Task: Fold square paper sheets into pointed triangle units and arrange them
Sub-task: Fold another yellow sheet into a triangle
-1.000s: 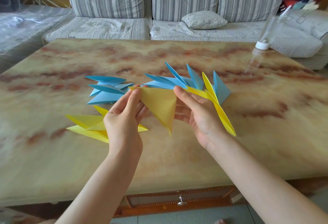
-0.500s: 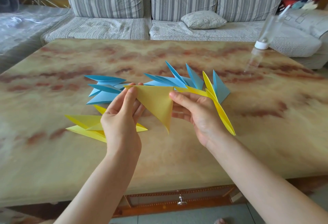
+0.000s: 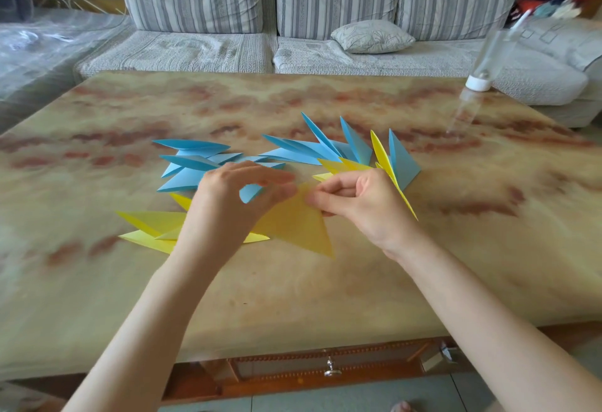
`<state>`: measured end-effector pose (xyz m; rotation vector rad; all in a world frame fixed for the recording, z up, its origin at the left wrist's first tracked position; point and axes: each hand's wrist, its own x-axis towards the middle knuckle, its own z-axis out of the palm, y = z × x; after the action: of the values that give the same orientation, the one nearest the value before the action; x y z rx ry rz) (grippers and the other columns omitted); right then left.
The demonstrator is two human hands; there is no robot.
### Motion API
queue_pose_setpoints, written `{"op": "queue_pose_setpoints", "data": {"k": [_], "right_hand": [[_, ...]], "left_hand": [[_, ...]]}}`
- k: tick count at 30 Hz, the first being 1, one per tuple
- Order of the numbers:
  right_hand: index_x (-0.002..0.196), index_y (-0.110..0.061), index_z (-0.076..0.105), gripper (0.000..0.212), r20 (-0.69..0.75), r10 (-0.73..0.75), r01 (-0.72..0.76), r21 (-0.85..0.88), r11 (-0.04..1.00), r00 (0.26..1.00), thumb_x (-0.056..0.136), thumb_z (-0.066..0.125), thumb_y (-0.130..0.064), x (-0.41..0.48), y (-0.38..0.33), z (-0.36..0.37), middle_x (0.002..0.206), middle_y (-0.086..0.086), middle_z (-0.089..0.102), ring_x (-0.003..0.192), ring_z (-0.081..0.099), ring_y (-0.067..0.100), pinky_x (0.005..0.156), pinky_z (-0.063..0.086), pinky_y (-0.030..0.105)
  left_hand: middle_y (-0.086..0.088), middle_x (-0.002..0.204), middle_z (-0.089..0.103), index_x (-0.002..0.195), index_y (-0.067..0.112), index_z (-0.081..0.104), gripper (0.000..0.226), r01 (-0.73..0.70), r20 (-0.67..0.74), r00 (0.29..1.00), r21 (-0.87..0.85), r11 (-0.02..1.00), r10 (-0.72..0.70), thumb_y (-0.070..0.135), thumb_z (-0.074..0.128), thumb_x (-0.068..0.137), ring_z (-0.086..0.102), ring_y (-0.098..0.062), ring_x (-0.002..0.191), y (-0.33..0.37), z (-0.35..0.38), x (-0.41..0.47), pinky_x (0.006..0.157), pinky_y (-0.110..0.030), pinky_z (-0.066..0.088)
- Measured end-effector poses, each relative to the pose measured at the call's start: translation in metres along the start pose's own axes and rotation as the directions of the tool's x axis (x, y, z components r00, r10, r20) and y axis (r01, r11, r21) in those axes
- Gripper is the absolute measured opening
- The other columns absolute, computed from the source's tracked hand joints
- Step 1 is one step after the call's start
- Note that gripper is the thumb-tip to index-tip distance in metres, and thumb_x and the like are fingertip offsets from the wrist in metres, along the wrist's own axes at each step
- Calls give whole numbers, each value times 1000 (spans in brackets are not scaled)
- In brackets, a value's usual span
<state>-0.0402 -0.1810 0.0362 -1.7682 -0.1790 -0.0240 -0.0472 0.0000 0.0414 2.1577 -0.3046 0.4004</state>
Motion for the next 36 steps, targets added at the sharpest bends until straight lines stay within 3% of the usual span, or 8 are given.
{"op": "queue_pose_setpoints", "data": {"k": [5,10,16,20,25,29,33,36], "right_hand": [[83,-3,74,7,94,-17,25,-90,996,995,78,76,-8,-4,-2,2,72,4,73,63,64,4,68,50,14],[82,-3,74,6,108,-26,35,-86,996,994,78,76,-7,-4,-2,1,70,1,72,63,63,2,66,48,11],[87,-2,73,10,87,53,-51,-31,998,995,80,74,-11,0,-2,2,74,6,71,62,63,8,68,53,19],[82,-7,73,5,118,94,-89,-50,995,989,81,74,-11,0,0,1,73,6,71,65,63,11,68,53,19],[80,-5,72,8,131,115,-104,-85,991,985,81,74,-13,0,1,-5,65,4,70,57,60,10,63,53,20],[81,-4,71,9,203,162,-134,-145,980,966,83,72,-14,-1,1,-14,72,5,74,64,67,8,65,53,24],[84,-1,72,11,258,176,-135,-172,976,950,84,71,-13,-3,2,-25,80,7,76,75,71,10,69,54,28],[88,5,71,20,278,203,-153,-191,970,939,83,71,-14,-2,0,-29,82,9,76,79,72,14,70,54,30]], "left_hand": [[21,75,69,74,32,71,11,36,81,996,-95,995,-28,23,77,76,60,4,70,1,5,1,69,-3,39],[22,61,65,71,33,70,9,138,105,986,-95,986,-128,30,75,78,57,6,65,0,5,3,62,-3,38],[10,83,68,83,26,70,12,77,-27,997,44,996,-75,36,64,85,60,-7,82,-2,14,-1,58,-12,34],[11,86,64,88,25,69,13,94,-74,994,102,990,-86,37,63,86,52,-3,70,-4,11,1,59,-15,33],[8,85,63,82,29,63,7,121,-140,984,102,987,-106,31,63,89,58,-16,88,-4,14,6,72,-30,38],[16,76,58,83,27,60,9,163,-214,965,38,986,-151,27,60,92,53,-14,79,-3,12,8,63,-26,35],[23,73,53,83,29,58,9,165,-222,963,39,986,-152,28,58,92,50,-8,71,-4,6,11,59,-10,33],[18,75,55,83,29,58,9,167,-220,963,39,985,-154,29,59,92,50,-12,75,-4,13,10,60,-20,35]]}}
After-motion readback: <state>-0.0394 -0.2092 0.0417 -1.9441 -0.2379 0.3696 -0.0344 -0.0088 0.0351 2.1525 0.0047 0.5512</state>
